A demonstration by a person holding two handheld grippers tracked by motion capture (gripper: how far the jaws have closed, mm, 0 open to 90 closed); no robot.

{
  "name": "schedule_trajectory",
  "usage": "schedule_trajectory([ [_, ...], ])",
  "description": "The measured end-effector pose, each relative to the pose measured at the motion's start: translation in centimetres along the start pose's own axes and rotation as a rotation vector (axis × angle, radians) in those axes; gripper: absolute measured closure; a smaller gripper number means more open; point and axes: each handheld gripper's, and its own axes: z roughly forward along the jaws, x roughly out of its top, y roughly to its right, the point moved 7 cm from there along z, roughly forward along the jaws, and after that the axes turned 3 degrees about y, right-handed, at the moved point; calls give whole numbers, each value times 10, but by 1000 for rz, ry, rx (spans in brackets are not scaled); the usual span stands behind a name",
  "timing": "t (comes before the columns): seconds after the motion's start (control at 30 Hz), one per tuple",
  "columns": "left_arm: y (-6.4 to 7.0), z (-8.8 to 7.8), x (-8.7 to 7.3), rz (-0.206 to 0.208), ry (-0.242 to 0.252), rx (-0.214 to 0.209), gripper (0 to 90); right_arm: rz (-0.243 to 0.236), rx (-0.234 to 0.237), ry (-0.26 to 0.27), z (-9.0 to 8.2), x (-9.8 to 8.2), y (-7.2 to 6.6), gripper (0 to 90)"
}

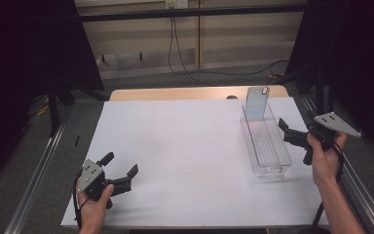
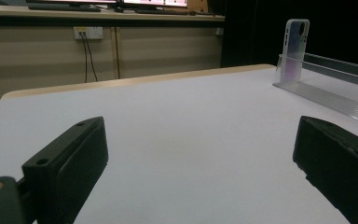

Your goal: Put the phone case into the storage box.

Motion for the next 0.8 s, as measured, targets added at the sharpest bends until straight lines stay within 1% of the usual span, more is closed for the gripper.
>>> schedule_trajectory([
  [0.13,1,0,0,5,0,2,32,-18,-1,-7,-9,-8,-7,3],
  [0.3,2,-2,0,10,-2,-2,32,-13,1,-2,-21,-11,-12,4],
  [0.4,2,-3,1,3,5,5,32,-12,3,7,-30,-12,-13,3],
  [0.47,1,-5,2,7,9,10,32,-12,0,10,-36,-14,-14,3],
  [0.5,1,-5,2,8,10,10,33,-13,-3,7,-39,-16,-14,3],
  [0.57,0,-6,2,12,18,23,34,-12,1,7,-43,-20,-16,3],
  [0.67,1,-6,2,6,16,21,35,-14,7,10,-50,-25,-20,0],
  [0.8,1,-7,1,15,9,15,35,-20,16,20,-58,-35,-27,5],
])
